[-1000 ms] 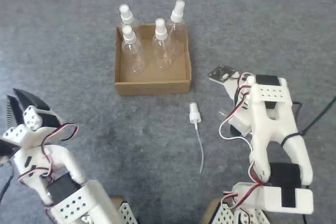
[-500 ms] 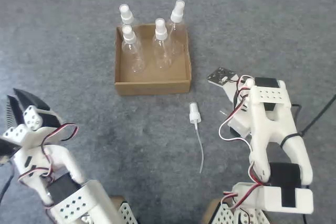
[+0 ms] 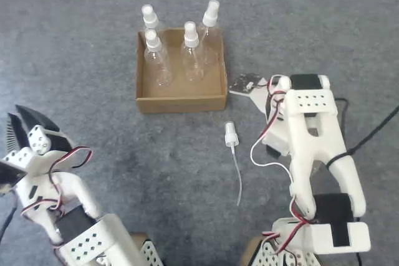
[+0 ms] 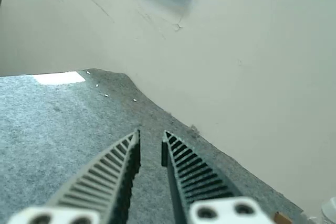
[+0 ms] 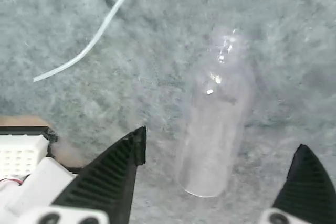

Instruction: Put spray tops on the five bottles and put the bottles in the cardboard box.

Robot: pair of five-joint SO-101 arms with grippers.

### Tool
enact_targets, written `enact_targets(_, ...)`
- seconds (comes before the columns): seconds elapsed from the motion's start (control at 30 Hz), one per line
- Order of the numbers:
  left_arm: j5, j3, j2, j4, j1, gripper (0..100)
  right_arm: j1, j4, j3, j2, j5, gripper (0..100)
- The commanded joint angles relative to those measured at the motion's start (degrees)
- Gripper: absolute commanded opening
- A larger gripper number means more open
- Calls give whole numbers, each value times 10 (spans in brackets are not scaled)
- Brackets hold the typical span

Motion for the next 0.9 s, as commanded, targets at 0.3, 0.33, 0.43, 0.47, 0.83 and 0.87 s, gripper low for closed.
enact_targets(0.3, -5, -6, -8, -20, 4, 66, -35, 10, -27, -29, 49, 369)
enact_targets(0.33, -5, -6, -8, -20, 4, 66, -42, 7, -22, -29, 48, 369)
enact_targets(0.43, -5, -6, -8, -20, 4, 66, -51, -9, -5, -29, 47, 369)
enact_targets(0.47, -5, -6, -8, -20, 4, 66, -52, -16, -1, -29, 47, 369)
enact_targets(0.83, -6, -6, -8, -20, 4, 66, -51, -85, 55, -28, 50, 369)
enact_targets(0.87, -6, -6, -8, -20, 4, 66, -51, -93, 59, -28, 50, 369)
